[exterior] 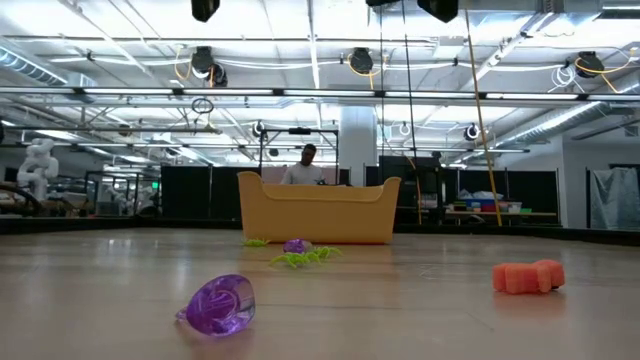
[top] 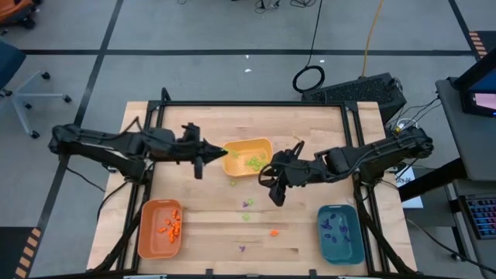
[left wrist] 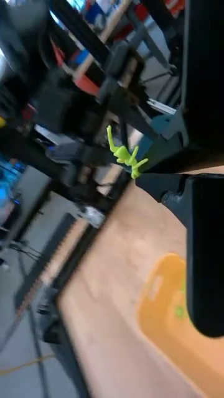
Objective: Sort Halloween decoration
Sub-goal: Put the green spider toy into the yellow bin
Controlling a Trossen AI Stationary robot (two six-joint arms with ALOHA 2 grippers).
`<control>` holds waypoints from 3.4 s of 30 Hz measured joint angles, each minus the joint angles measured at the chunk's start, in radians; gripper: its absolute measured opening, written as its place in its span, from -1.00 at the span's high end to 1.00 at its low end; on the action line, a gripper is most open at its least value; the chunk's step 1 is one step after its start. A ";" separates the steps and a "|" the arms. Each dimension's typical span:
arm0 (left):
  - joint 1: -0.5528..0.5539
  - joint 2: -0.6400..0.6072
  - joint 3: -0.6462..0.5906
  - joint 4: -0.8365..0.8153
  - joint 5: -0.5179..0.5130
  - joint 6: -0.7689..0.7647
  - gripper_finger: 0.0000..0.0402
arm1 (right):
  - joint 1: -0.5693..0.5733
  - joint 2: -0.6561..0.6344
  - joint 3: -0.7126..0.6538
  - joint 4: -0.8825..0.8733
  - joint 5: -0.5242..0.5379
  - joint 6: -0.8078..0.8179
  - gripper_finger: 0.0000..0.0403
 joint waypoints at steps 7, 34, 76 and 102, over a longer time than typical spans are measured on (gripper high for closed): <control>0.034 -0.078 0.000 0.021 0.042 0.057 1.00 | -0.015 0.000 0.000 0.094 0.002 0.010 0.25; 0.058 -0.095 0.000 0.065 0.131 0.933 1.00 | -0.066 0.000 0.000 0.115 0.003 -0.001 0.25; 0.058 -0.095 -0.001 0.062 0.059 0.801 1.00 | -0.077 0.000 0.000 0.115 0.003 0.205 0.25; 0.104 0.168 0.164 -0.185 -0.057 0.574 1.00 | -0.105 -0.209 0.000 -0.373 0.019 0.171 0.25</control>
